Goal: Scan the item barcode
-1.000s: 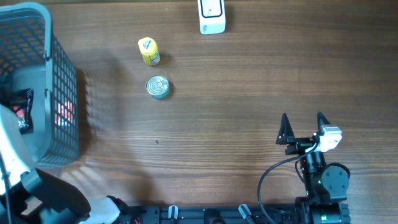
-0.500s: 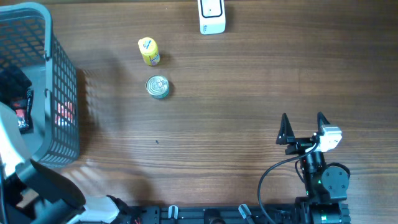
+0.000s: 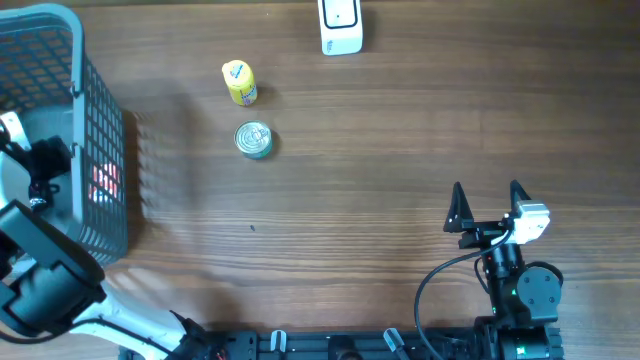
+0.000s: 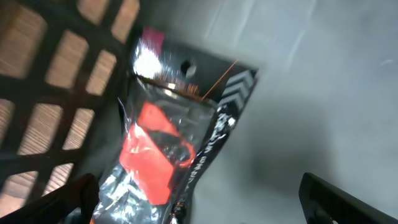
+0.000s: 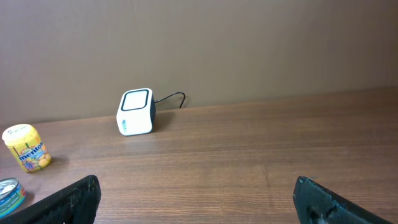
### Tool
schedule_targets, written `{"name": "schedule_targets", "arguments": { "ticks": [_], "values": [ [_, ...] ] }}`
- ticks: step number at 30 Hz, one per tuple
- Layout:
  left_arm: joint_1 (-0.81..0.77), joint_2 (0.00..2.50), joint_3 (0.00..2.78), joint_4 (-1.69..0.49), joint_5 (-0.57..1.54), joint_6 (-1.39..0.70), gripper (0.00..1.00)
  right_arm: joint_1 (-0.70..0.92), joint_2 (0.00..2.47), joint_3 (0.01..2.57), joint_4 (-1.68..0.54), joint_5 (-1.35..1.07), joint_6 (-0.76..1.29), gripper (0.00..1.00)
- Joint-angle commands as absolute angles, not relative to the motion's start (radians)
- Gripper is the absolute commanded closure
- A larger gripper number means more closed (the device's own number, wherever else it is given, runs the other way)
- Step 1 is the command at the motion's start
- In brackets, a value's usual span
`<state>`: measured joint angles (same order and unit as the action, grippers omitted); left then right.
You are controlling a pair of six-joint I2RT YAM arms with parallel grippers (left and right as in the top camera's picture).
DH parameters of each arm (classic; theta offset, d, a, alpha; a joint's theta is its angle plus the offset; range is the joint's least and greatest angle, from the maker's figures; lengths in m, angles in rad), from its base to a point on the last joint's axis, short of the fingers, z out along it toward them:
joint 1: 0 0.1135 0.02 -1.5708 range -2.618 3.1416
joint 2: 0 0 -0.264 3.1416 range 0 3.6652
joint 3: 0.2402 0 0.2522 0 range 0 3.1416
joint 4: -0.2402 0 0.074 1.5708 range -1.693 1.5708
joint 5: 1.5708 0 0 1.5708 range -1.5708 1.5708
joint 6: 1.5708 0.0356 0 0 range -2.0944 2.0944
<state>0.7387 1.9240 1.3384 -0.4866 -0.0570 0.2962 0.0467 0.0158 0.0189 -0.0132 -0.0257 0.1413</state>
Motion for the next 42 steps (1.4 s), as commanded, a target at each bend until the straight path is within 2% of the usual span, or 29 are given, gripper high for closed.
{"name": "schedule_targets", "arguments": {
  "ticks": [1,11,23,28,30,38,39,40,42],
  "values": [
    [0.769,1.933,1.341,-0.487,-0.046,0.339,0.0,0.049,0.014,0.011,-0.008,-0.039,0.137,0.0],
    [0.86,1.953,1.341,-0.477,0.015,0.387,0.0,0.049,0.014,0.011,-0.008,-0.039,0.137,0.0],
    [0.864,2.041,1.341,-0.439,0.049,0.389,0.0,0.049,0.014,0.011,-0.008,-0.039,0.137,0.0],
    [0.864,2.05,1.341,-0.425,0.094,0.389,0.21,0.049,0.014,0.011,-0.008,-0.039,0.137,0.0],
    [0.862,2.05,1.341,-0.424,0.11,0.389,0.27,0.049,0.014,0.011,-0.008,-0.039,0.138,0.0],
    [0.859,2.05,1.341,-0.425,0.176,0.354,0.41,0.049,0.014,0.011,-0.008,-0.039,0.138,0.0],
    [0.859,2.05,1.341,-0.426,0.181,0.352,0.46,0.049,0.014,0.011,-0.008,-0.039,0.138,0.0],
    [0.859,2.05,1.341,-0.426,0.19,0.351,0.59,0.049,0.014,0.011,-0.008,-0.039,0.137,0.0],
    [0.859,2.05,1.341,-0.428,0.191,0.344,0.62,0.049,0.014,0.011,-0.008,-0.039,0.138,0.0]
  ]
}}
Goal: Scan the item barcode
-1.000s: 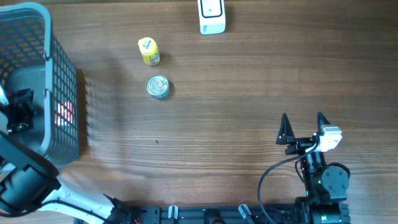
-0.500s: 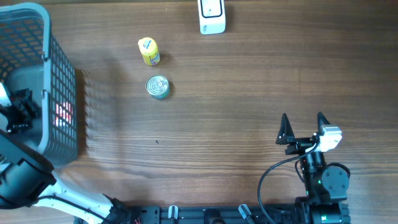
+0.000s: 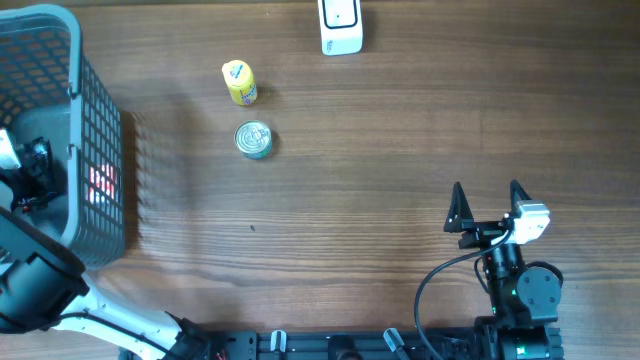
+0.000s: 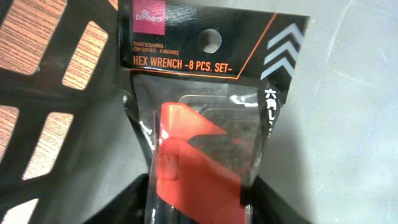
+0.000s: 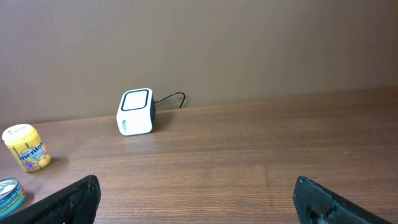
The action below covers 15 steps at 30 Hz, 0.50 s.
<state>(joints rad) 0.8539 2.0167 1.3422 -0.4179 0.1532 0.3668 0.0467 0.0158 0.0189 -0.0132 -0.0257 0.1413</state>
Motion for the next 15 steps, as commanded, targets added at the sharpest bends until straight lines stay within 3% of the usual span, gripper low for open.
{"name": "schedule_targets", "arguments": {
  "ticks": [1,3,10,15],
  "values": [
    [0.857,2.05,1.341,-0.429,0.19,0.328,0.62,0.049,0.014,0.011,-0.008,-0.039,0.138,0.0],
    [0.855,2.05,1.341,-0.429,0.19,0.307,0.69,0.049,0.014,0.011,-0.008,-0.039,0.138,0.0],
    [0.847,2.049,1.341,-0.419,0.19,0.298,0.7,0.049,0.014,0.011,-0.008,-0.039,0.138,0.0],
    [0.813,2.047,1.341,-0.398,0.19,0.298,0.89,0.049,0.014,0.011,-0.008,-0.039,0.137,0.0]
  ]
}}
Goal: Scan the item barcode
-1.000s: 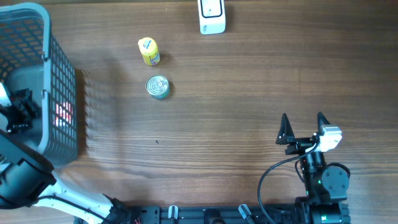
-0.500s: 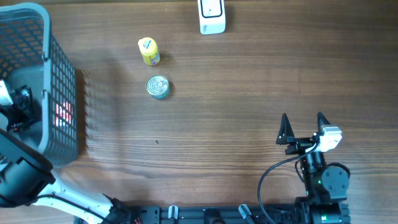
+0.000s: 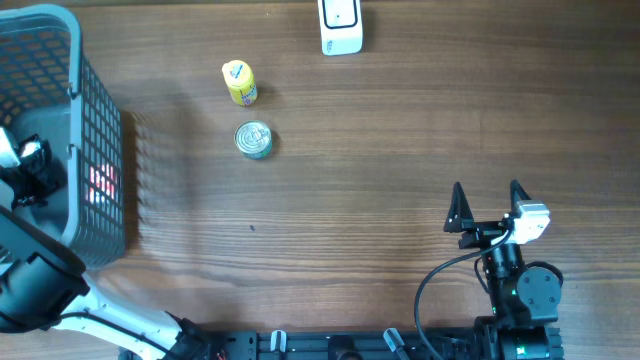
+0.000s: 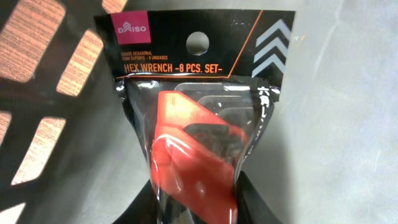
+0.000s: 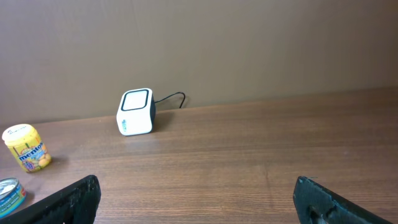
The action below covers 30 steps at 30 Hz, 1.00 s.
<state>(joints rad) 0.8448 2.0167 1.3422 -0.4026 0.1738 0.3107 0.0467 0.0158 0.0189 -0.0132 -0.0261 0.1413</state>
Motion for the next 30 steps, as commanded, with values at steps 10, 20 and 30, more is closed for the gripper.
{"name": "schedule_targets", "arguments": {
  "ticks": [10,20,30],
  "values": [
    [0.691,1.987,1.342,-0.346,0.189,0.298,0.96,0.049,0.014,0.011,-0.008,-0.039,0.137,0.0],
    [0.652,1.977,1.342,-0.354,0.14,0.272,0.64,0.049,0.014,0.011,-0.008,-0.039,0.138,0.0],
    [0.653,1.977,1.342,-0.28,0.129,0.167,0.0,0.049,0.014,0.011,-0.008,-0.039,0.138,0.0]
  ]
}}
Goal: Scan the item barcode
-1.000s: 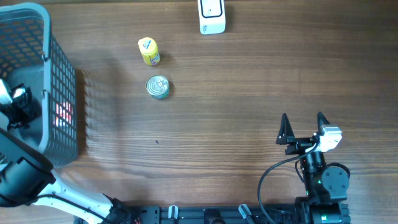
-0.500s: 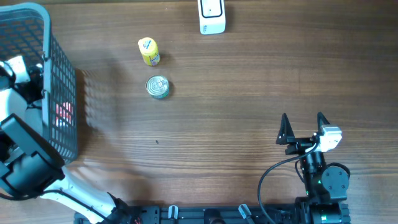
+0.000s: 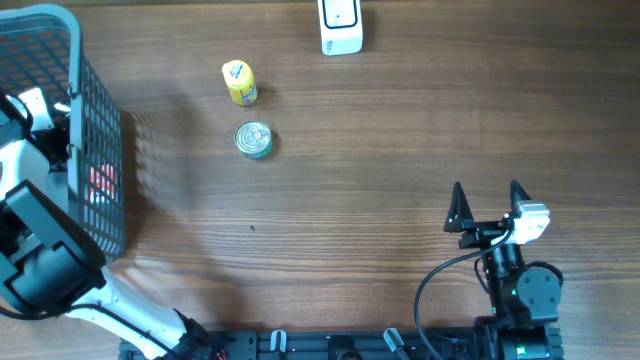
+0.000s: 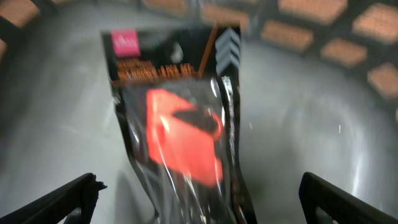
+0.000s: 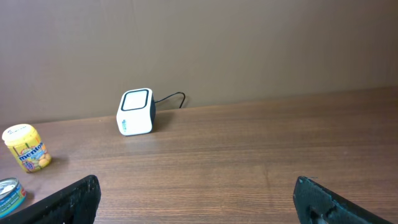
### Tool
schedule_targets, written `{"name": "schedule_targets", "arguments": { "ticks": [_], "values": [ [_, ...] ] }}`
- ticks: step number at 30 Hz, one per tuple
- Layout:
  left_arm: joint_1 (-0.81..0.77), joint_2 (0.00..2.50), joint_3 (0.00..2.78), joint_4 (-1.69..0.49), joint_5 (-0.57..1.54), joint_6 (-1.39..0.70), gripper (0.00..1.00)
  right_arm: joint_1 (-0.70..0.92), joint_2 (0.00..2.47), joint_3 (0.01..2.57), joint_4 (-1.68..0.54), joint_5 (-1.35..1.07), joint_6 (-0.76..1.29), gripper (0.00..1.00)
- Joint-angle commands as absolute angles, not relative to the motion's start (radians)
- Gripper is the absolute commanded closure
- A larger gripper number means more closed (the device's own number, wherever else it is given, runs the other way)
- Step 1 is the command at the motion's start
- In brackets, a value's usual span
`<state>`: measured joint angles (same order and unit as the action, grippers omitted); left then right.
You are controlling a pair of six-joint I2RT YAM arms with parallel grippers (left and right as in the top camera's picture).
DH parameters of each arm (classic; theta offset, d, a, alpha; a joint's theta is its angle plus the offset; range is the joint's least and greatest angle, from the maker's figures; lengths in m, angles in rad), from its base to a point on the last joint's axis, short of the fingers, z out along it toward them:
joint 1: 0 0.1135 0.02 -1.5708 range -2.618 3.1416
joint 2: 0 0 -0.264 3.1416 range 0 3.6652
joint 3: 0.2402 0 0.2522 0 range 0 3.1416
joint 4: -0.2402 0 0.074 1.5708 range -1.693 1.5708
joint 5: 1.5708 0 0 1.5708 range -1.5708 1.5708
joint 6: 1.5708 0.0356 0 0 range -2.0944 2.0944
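Observation:
A hex wrench set (image 4: 180, 124), a black hanging pack with a red holder inside, lies on the grey floor of the basket (image 3: 100, 90). Seen from overhead, its red shows through the mesh (image 3: 103, 182). My left gripper (image 4: 199, 182) is open inside the basket, its fingers wide apart either side of the pack's lower end; the picture is blurred. The white scanner (image 3: 341, 27) stands at the table's far edge, also in the right wrist view (image 5: 135, 112). My right gripper (image 3: 487, 195) is open above bare wood at the near right, holding nothing.
A yellow candy bottle (image 3: 240, 83) and a tin can (image 3: 254, 140) stand between basket and scanner, both at the left of the right wrist view. The basket's tall mesh walls surround my left wrist. A black cable runs behind the scanner (image 5: 171, 98).
My left gripper's fingers, which were close in on the pack's lower end, now stand wide apart. The wrist has turned and moved toward the basket's far end. The pack still lies in the basket.
My left gripper was open over the pack in the basket. Then its fingers stood close against the pack's lower end, and tighter a moment later. Now it is open again and the pack remains on the basket floor. The right arm has stayed still.

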<state>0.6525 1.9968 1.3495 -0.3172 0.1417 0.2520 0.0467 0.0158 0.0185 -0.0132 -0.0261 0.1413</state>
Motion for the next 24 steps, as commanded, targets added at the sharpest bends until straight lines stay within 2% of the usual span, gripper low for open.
{"name": "schedule_targets", "arguments": {
  "ticks": [1,24],
  "values": [
    [0.653,1.977,1.342,-0.264,0.128,0.145,0.0,0.049,0.014,0.011,-0.008,-0.039,0.138,0.0],
    [0.623,2.122,1.342,-0.189,0.047,0.046,0.0,0.049,0.014,0.011,-0.008,-0.039,0.137,0.0]
  ]
}}
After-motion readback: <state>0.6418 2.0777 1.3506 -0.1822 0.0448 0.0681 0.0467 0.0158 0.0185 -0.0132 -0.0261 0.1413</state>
